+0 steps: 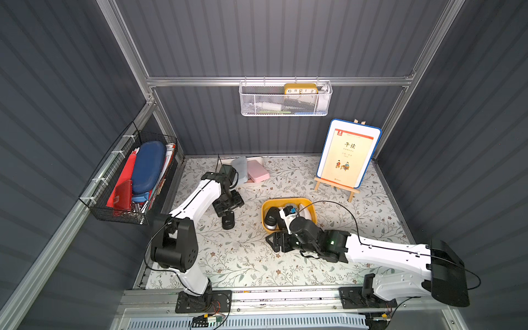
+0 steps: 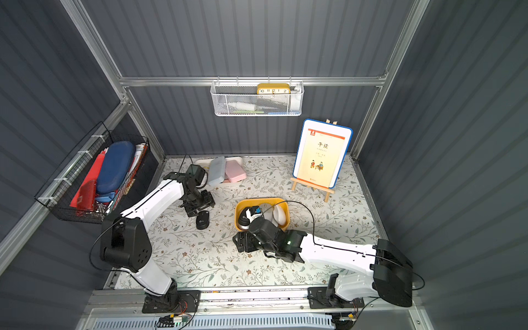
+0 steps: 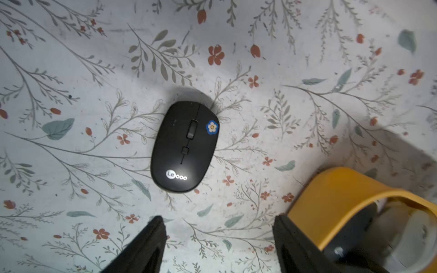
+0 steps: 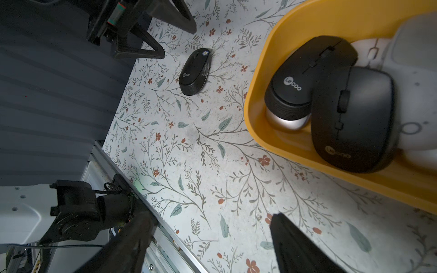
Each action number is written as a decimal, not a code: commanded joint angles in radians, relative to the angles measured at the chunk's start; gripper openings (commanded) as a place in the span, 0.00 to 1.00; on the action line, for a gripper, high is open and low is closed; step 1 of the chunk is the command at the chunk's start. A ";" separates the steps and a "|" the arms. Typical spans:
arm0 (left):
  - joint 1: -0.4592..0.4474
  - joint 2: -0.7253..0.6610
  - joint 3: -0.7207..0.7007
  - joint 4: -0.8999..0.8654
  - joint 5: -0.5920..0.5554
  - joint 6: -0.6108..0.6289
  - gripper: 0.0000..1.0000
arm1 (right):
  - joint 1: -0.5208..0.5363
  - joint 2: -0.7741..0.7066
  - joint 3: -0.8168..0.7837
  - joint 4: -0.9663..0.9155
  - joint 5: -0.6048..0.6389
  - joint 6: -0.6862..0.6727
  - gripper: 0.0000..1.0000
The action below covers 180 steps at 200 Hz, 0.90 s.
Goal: Put the mouse in the storage box
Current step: Pick up the mouse from the center of the board.
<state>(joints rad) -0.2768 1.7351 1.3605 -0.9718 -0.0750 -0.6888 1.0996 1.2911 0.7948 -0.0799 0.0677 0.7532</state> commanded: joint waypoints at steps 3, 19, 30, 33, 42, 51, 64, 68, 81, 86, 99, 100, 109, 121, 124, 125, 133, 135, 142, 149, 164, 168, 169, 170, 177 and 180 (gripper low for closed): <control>0.000 0.050 -0.006 -0.028 -0.045 0.039 0.76 | -0.001 -0.003 -0.072 0.104 -0.016 0.055 0.86; -0.001 0.051 -0.031 -0.028 -0.083 0.041 0.76 | 0.000 0.049 -0.085 0.228 -0.068 0.066 0.86; 0.006 0.045 -0.042 -0.019 -0.086 0.048 0.76 | -0.001 0.092 -0.065 0.252 -0.080 0.052 0.86; 0.010 0.045 -0.044 -0.016 -0.080 0.051 0.76 | -0.001 0.103 -0.057 0.254 -0.078 0.048 0.86; 0.014 0.053 -0.048 -0.009 -0.065 0.064 0.76 | -0.008 0.134 -0.035 0.262 -0.072 0.038 0.87; 0.017 0.074 -0.040 -0.019 -0.068 0.077 0.76 | -0.022 0.165 -0.015 0.277 -0.077 0.025 0.87; 0.020 0.101 -0.031 -0.027 -0.061 0.100 0.76 | -0.058 0.201 0.021 0.275 -0.129 0.007 0.87; 0.021 0.106 -0.026 -0.031 -0.055 0.103 0.76 | -0.071 0.209 0.029 0.267 -0.149 0.005 0.87; 0.021 0.106 -0.022 -0.029 -0.029 0.117 0.77 | -0.096 0.219 0.058 0.242 -0.191 -0.001 0.87; 0.021 0.107 -0.025 -0.030 -0.028 0.125 0.78 | -0.099 0.217 0.061 0.238 -0.194 -0.006 0.87; 0.040 0.117 -0.031 -0.040 -0.025 0.134 0.79 | -0.101 0.204 0.061 0.230 -0.192 -0.013 0.87; 0.042 0.118 -0.032 -0.040 -0.024 0.136 0.79 | -0.101 0.203 0.061 0.228 -0.192 -0.013 0.87; 0.053 0.122 -0.044 -0.036 -0.014 0.144 0.79 | -0.101 0.193 0.060 0.222 -0.194 -0.018 0.87; 0.070 0.130 -0.051 -0.036 -0.019 0.147 0.79 | -0.101 0.178 0.054 0.218 -0.202 -0.018 0.87; 0.072 0.129 -0.053 -0.036 -0.020 0.149 0.79 | -0.101 0.173 0.054 0.217 -0.204 -0.018 0.87; 0.073 0.129 -0.054 -0.035 -0.020 0.151 0.79 | -0.101 0.173 0.053 0.216 -0.204 -0.017 0.87; 0.078 0.127 -0.060 -0.033 -0.019 0.156 0.79 | -0.101 0.165 0.051 0.213 -0.206 -0.017 0.87; 0.080 0.127 -0.061 -0.033 -0.020 0.157 0.79 | -0.101 0.163 0.050 0.211 -0.206 -0.017 0.87; 0.087 0.122 -0.069 -0.030 -0.013 0.161 0.79 | -0.101 0.157 0.050 0.205 -0.208 -0.018 0.87; 0.092 0.121 -0.081 -0.017 0.008 0.170 0.79 | -0.102 0.149 0.050 0.198 -0.206 -0.020 0.87; 0.097 0.132 -0.099 0.006 0.060 0.183 0.79 | -0.101 0.132 0.049 0.188 -0.195 -0.027 0.87; 0.098 0.136 -0.101 0.011 0.071 0.188 0.79 | -0.101 0.128 0.050 0.185 -0.193 -0.030 0.87; 0.097 0.136 -0.101 0.012 0.073 0.188 0.79 | -0.101 0.127 0.050 0.184 -0.191 -0.031 0.87; 0.097 0.138 -0.103 0.013 0.075 0.189 0.79 | -0.101 0.127 0.051 0.184 -0.191 -0.032 0.87; 0.097 0.139 -0.105 0.021 0.084 0.193 0.79 | -0.101 0.122 0.055 0.175 -0.185 -0.039 0.87; 0.098 0.137 -0.106 0.023 0.085 0.194 0.79 | -0.101 0.122 0.057 0.170 -0.183 -0.043 0.87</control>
<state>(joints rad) -0.1802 1.8553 1.2835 -0.9565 -0.0563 -0.5404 0.9974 1.4368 0.8379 0.1341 -0.1268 0.7429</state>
